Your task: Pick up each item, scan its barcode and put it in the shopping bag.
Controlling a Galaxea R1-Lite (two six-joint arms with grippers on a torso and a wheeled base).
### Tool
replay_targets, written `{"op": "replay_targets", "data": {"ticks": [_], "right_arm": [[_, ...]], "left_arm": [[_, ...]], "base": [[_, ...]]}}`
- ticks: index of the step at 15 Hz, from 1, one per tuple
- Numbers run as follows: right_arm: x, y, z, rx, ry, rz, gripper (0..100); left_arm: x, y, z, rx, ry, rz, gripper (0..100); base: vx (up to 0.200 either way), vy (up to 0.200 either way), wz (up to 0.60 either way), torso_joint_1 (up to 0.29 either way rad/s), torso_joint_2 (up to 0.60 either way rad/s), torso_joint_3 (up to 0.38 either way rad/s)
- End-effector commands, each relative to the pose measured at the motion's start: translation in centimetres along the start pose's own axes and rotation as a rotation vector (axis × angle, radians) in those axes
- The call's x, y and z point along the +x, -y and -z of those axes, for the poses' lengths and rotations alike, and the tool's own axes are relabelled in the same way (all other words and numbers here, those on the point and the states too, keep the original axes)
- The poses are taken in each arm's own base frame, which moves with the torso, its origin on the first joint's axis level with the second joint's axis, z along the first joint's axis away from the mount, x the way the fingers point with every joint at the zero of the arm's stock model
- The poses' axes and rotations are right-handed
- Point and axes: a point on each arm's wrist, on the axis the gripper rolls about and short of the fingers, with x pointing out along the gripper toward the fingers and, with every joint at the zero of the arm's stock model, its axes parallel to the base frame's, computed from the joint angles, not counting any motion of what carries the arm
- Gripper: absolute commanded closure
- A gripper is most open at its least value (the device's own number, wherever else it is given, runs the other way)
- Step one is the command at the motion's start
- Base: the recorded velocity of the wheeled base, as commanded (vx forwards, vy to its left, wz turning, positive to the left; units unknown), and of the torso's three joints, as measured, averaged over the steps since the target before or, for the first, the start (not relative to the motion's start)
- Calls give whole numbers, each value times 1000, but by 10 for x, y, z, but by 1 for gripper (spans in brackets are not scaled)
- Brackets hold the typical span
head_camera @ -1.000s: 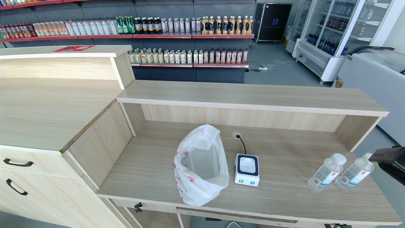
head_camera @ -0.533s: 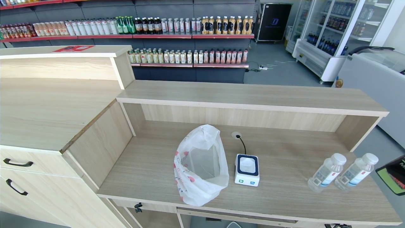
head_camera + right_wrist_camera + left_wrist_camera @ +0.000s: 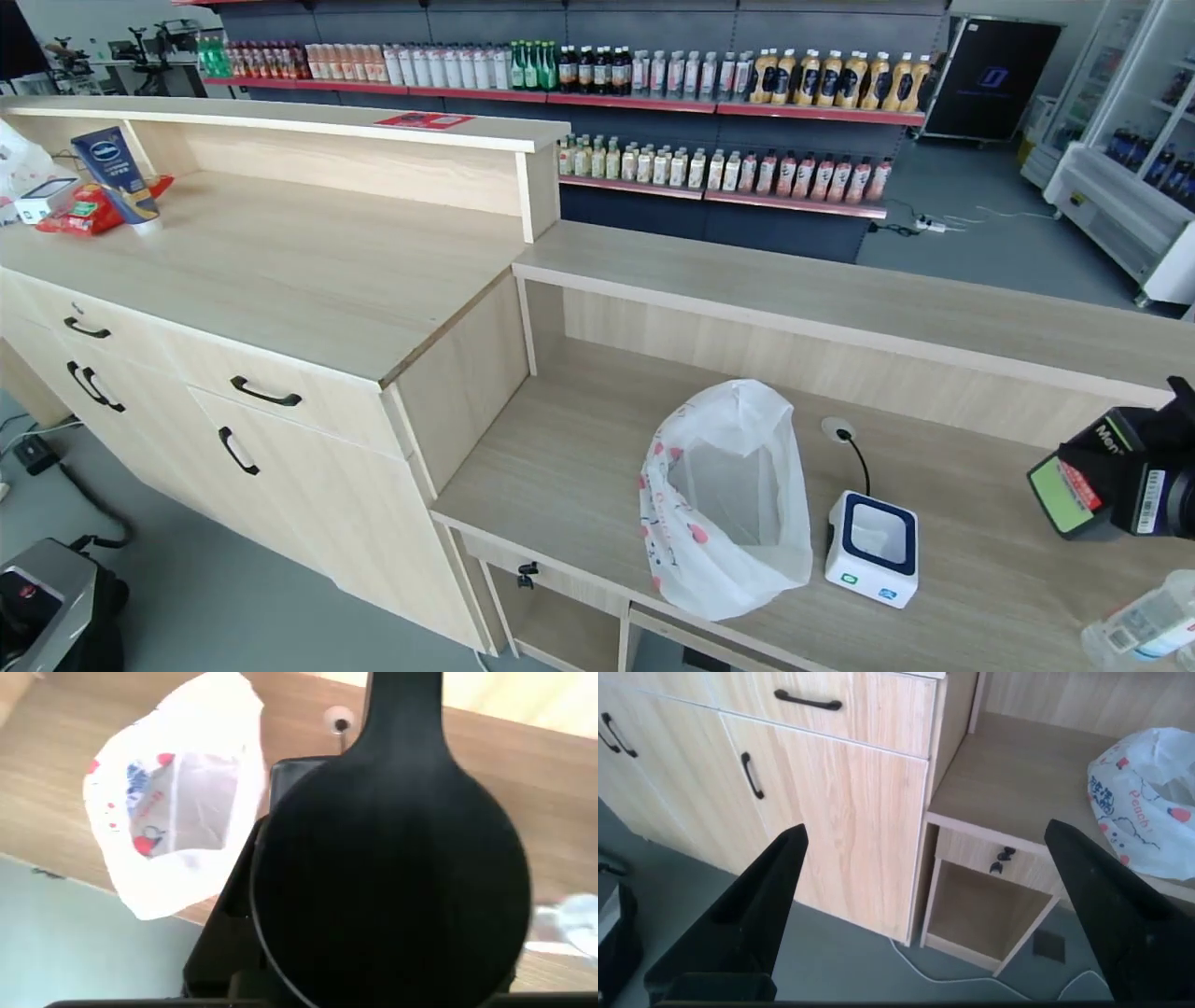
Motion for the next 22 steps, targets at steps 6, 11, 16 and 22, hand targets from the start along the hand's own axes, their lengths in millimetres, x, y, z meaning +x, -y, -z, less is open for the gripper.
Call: {"op": "replay_targets", "data": {"ticks": [6,11,16,22], "right_arm": [[72,31,22,209,-238,-356,100],[99,52,33,294,-300,-430,100],[131,61,52,163,-321,-557,100],[173,73,63,3,-289,-621,100]], "left_arm": [[0,0,0,-1,-1,0,0],[0,0,0,-1,-1,0,0],[0,0,0,-1,-1,-2,0],[0,0,0,-1,-1,0,0]], "base": [[0,0,0,0,0,0],[0,0,0,0,0,0],[0,0,0,0,0,0],[0,0,0,0,0,0]]}}
